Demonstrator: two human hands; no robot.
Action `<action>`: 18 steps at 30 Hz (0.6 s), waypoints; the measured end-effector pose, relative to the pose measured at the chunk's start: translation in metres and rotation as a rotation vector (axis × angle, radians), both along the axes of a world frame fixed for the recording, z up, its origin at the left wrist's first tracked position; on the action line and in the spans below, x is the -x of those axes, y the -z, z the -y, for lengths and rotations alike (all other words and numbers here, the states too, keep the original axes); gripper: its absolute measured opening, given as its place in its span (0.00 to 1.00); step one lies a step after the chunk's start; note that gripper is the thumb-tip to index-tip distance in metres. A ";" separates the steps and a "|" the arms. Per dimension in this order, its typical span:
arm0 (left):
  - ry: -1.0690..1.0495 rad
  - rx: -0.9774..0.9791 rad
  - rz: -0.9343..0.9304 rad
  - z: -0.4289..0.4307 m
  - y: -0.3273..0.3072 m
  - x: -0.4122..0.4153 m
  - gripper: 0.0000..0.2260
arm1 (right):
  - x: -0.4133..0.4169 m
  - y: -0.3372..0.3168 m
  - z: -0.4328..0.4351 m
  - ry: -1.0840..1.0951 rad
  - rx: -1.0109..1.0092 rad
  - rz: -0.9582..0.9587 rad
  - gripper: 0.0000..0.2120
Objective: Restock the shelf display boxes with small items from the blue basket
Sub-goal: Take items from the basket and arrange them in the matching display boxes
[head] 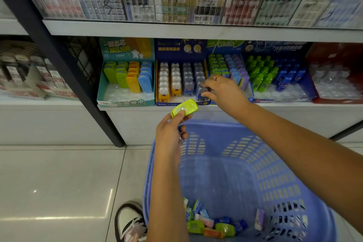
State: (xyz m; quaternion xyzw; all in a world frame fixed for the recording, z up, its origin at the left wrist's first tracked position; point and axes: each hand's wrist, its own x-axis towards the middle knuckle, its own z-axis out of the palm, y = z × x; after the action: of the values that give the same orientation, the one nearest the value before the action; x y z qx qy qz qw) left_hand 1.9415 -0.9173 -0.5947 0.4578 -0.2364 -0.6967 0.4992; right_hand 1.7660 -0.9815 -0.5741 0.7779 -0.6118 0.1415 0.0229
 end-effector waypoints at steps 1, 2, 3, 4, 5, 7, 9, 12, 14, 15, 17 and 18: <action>0.007 0.005 0.020 -0.002 -0.001 0.001 0.05 | 0.000 -0.003 0.002 -0.007 0.000 -0.048 0.13; 0.015 0.010 0.037 -0.003 -0.002 0.003 0.05 | 0.000 -0.006 0.004 -0.014 -0.005 -0.090 0.13; 0.021 0.015 0.050 -0.004 -0.003 0.004 0.06 | -0.001 -0.009 0.005 -0.014 -0.016 -0.126 0.13; 0.025 0.020 0.063 -0.006 -0.004 0.005 0.06 | -0.004 -0.011 0.005 -0.001 -0.031 -0.153 0.14; 0.029 0.026 0.080 -0.006 -0.004 0.006 0.06 | -0.007 -0.013 0.002 0.013 -0.031 -0.167 0.14; 0.031 0.042 0.141 -0.008 -0.005 0.007 0.06 | -0.012 -0.014 -0.008 0.018 0.021 -0.086 0.14; 0.008 0.058 0.219 -0.009 -0.004 0.007 0.07 | -0.015 -0.016 -0.027 -0.019 0.039 0.142 0.23; -0.017 0.086 0.255 -0.010 -0.005 0.003 0.08 | -0.014 -0.021 -0.058 -0.151 -0.118 0.320 0.27; -0.001 0.085 0.254 -0.009 -0.008 0.000 0.09 | -0.017 -0.020 -0.073 -0.225 -0.209 0.274 0.25; 0.012 0.079 0.243 -0.009 -0.010 -0.003 0.10 | -0.020 -0.019 -0.078 -0.243 -0.208 0.256 0.24; 0.031 0.056 0.181 -0.007 -0.014 -0.009 0.12 | -0.028 -0.020 -0.082 -0.259 -0.125 0.306 0.20; 0.033 0.045 0.134 -0.006 -0.016 -0.013 0.13 | -0.032 -0.023 -0.081 -0.278 -0.070 0.344 0.18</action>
State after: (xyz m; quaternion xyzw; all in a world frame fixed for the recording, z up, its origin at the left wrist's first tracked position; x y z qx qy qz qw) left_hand 1.9542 -0.9109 -0.5784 0.4881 -0.2924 -0.6670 0.4810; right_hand 1.7985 -0.9004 -0.5515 0.8194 -0.4981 0.2528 -0.1286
